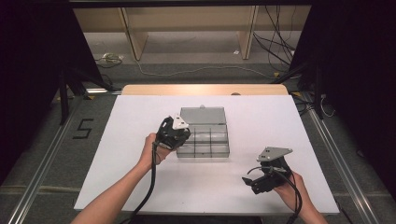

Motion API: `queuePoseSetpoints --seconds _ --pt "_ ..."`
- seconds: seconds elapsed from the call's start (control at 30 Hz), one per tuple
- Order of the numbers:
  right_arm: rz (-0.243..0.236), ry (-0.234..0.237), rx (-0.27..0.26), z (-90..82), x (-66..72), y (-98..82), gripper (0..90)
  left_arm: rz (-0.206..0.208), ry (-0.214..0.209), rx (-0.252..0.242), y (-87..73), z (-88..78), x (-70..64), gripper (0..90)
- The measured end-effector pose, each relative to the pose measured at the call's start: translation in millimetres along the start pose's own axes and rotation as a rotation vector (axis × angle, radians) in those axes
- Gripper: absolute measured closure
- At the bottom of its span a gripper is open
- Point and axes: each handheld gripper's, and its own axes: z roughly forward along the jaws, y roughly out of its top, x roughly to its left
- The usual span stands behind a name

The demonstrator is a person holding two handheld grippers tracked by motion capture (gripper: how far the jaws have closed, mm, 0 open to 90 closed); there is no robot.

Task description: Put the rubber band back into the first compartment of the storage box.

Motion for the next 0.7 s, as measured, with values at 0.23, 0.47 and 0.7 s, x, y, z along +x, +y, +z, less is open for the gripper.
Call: queuePoseSetpoints --seconds 0.23,0.47,0.7 --pt "0.0 -0.002 -0.002 -1.9 1.4 -0.5 1.0 -0.006 0.003 0.012 -0.6 5.6 2.3 86.4" --pt "-0.009 0.005 -0.001 0.0 2.0 1.4 1.0 -0.005 -0.001 0.025 -0.6 15.7 2.2 86.3" --pt "0.001 0.002 0.0 -0.4 1.1 0.5 1.0 -0.024 0.02 0.037 -0.4 17.7 9.5 86.2"
